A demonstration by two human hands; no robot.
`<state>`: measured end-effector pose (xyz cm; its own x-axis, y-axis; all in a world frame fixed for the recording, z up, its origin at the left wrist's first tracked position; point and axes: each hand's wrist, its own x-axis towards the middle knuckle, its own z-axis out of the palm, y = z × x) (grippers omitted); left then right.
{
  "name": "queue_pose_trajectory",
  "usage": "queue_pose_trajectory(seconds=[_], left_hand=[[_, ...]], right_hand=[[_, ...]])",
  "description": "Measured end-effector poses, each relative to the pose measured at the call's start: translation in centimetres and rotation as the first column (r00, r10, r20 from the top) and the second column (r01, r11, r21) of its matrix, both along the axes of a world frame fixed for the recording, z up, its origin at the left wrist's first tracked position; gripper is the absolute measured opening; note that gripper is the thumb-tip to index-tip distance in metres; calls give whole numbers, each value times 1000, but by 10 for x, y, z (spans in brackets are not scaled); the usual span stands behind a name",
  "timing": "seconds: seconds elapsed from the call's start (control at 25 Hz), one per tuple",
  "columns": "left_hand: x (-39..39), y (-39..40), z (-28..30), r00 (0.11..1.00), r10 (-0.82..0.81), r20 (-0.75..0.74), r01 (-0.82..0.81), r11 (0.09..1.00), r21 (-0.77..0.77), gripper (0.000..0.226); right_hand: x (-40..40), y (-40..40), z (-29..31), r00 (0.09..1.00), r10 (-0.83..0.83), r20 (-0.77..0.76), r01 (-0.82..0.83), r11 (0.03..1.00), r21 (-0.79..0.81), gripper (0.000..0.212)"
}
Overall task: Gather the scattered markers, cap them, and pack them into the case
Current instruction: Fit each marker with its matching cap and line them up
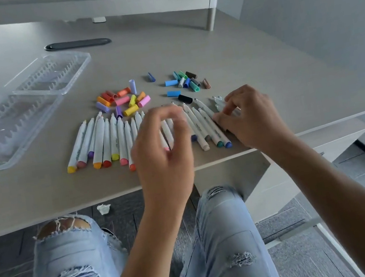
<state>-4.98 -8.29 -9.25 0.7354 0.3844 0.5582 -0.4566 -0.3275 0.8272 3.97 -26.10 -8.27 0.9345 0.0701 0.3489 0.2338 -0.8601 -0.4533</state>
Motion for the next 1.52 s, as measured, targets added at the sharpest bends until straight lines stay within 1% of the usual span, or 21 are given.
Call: queue_pose_trajectory(seconds=[0.04,0.08,0.12,0.16,0.24,0.28,0.32,0.36,0.4,0.52,0.6,0.64,0.72,0.88,1.08,1.12,1.2,1.28,1.36,1.44,1.52], left_hand=[[-10,4,4,999,-30,-28,23,975,-223,16],[-20,7,8,995,-86,-43,58,894,-444,20],[-30,11,10,989,-142,-44,86,784,-615,20],[-40,15,11,980,-196,-40,107,681,-724,19],[-54,19,14,954,-297,-32,137,531,-836,20],[-58,20,16,939,-341,-37,139,475,-869,21],[-61,21,17,925,-377,-52,130,441,-888,22],[-63,22,17,913,-402,-77,118,439,-891,24],[-64,22,16,902,-418,-105,110,460,-881,24],[-66,15,11,868,-446,-219,112,606,-787,23],[-70,6,5,833,-452,-318,110,699,-706,21],[-72,1,1,813,-463,-353,121,728,-675,20],[-74,-10,-4,777,-492,-392,144,746,-650,17],[-73,-24,-9,745,-537,-395,176,730,-660,16],[-63,-18,-4,769,-545,-333,214,711,-670,20],[-59,-16,0,772,-551,-316,216,695,-685,22],[-50,-10,10,778,-561,-283,221,666,-713,25],[-34,-5,23,779,-559,-285,229,676,-700,28],[-13,-3,35,776,-569,-271,240,664,-708,32],[6,-3,44,753,-624,-210,262,576,-774,27],[13,-7,46,725,-670,-158,287,503,-815,22]], right_hand=[[1,2,2,1000,4,-10,-4,998,-60,21],[1,5,5,1000,6,-22,-9,994,-112,21],[2,8,6,1000,3,-31,-8,989,-149,20],[2,11,7,999,-4,-37,-2,986,-168,19],[0,13,7,999,-20,-33,15,987,-159,20],[-2,13,8,1000,-25,-18,23,991,-134,21],[-5,13,8,1000,-31,3,31,995,-97,21],[-11,11,9,999,-31,21,32,998,-51,19],[-19,11,12,999,-28,28,28,1000,2,18],[-61,9,15,1000,10,-4,-9,980,200,21],[-98,10,14,998,58,-26,-46,939,340,20],[-116,10,12,996,82,-40,-59,914,402,19],[-142,10,5,990,124,-68,-77,874,479,17],[-159,9,-10,978,171,-119,-89,859,504,15],[-143,10,3,958,261,-116,-172,852,494,25],[-133,10,10,962,257,-95,-171,836,521,24],[-105,8,22,982,185,-36,-133,818,559,16],[-65,9,31,995,92,24,-92,859,504,9],[-9,8,29,999,34,8,-34,908,419,6],[54,3,24,995,-19,-97,50,944,326,12],[101,0,20,970,-54,-237,106,972,211,28]])
